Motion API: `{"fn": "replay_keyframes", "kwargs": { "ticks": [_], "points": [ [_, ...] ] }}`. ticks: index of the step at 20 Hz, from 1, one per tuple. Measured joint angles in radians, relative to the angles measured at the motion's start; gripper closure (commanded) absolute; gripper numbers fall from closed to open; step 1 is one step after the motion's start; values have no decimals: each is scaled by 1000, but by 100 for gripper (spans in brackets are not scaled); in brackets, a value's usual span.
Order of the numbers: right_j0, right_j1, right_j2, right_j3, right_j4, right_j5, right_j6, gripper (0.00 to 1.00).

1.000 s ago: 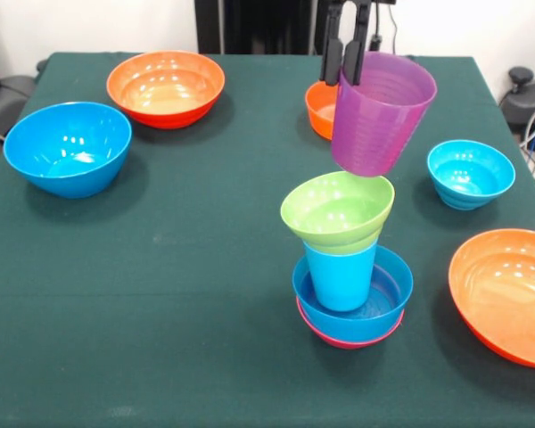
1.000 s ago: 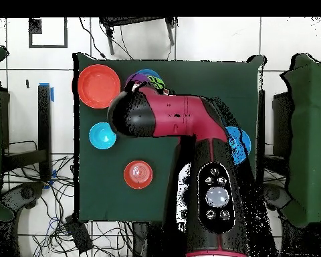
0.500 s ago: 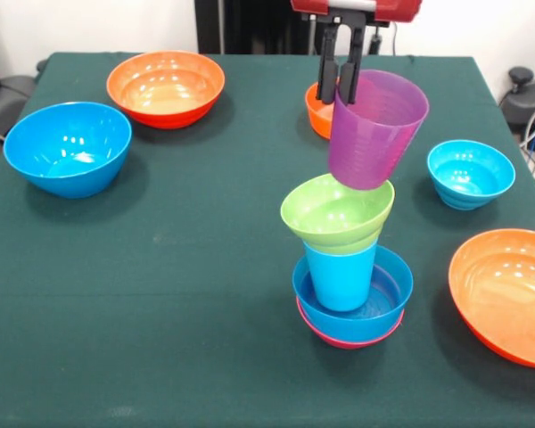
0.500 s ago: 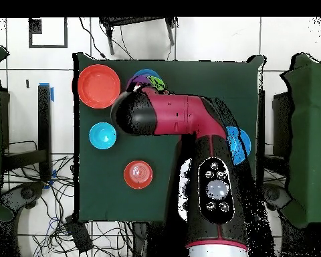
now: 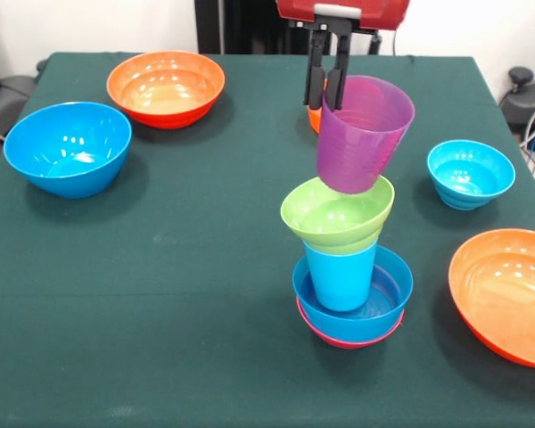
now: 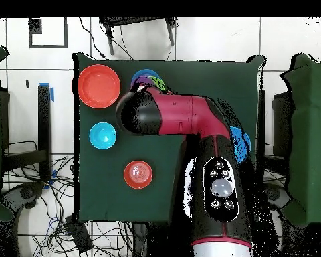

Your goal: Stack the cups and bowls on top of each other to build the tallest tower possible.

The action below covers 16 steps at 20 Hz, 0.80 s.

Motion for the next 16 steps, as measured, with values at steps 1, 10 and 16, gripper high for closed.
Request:
{"fn": "replay_keyframes", "kwargs": {
  "ticks": [1,10,16],
  "points": [
    [-4,0,0,0,0,0,0,100],
    [-10,0,0,0,0,0,0,100],
    [-10,0,0,0,0,0,0,100]
  ]
}}
